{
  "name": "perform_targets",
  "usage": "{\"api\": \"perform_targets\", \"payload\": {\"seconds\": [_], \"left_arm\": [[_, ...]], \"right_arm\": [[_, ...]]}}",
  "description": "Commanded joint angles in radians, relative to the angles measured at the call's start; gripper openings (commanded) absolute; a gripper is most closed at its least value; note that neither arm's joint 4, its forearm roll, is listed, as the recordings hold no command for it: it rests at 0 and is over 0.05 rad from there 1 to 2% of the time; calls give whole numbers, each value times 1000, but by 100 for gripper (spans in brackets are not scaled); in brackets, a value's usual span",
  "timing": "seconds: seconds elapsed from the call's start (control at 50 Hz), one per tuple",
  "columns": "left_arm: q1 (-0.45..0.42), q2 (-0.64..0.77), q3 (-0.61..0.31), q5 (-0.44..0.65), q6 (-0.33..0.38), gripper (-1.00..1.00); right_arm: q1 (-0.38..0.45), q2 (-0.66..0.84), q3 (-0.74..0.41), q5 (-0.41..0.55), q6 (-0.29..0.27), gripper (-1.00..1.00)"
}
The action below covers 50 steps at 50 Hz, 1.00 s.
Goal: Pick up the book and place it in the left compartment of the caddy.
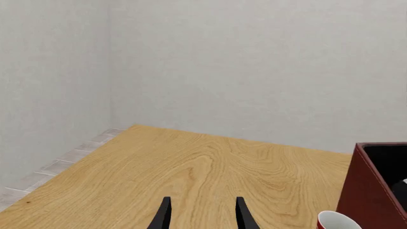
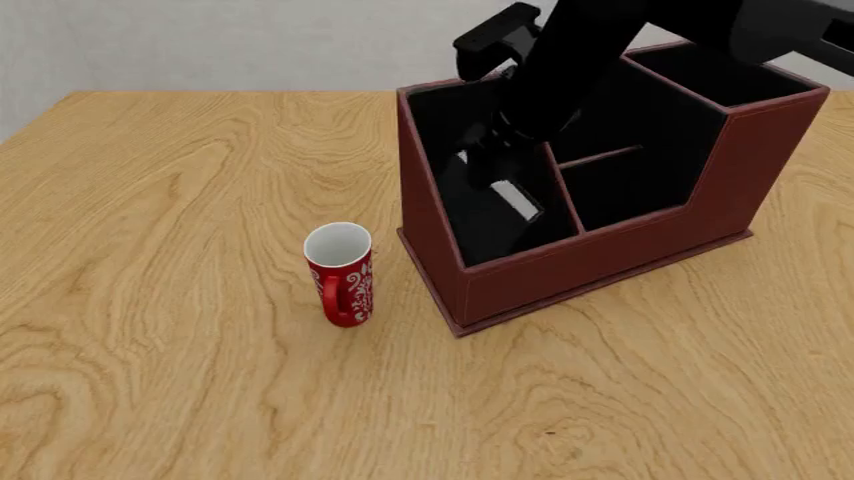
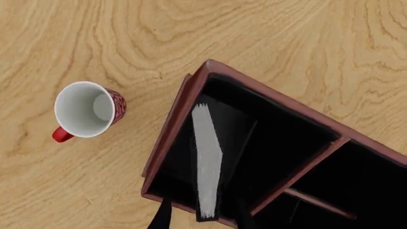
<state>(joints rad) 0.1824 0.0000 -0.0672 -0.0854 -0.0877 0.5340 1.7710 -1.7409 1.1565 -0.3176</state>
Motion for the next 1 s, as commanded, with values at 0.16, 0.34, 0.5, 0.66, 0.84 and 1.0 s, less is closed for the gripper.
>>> {"api": "perform_targets", "payload": {"seconds": [0.16, 0.34, 0.5, 0.66, 0.84, 1.0], "left_arm": [[-1, 0, -10, 8, -2, 100], [-4, 0, -22, 14, -3, 100], [-11, 0, -43, 24, -7, 100], [-30, 0, -55, 38, -4, 100], [-61, 0, -88, 68, 4, 100], [-95, 0, -97, 88, 16, 100]], "right_arm": [[-18, 3, -51, 26, -4, 100], [-34, -6, -104, 63, -20, 100], [-35, -55, -98, 63, -19, 100], [-52, -100, -100, 63, -3, 100], [0, -215, -46, 63, 55, 100], [22, -344, 62, -2, 107, 100]]}}
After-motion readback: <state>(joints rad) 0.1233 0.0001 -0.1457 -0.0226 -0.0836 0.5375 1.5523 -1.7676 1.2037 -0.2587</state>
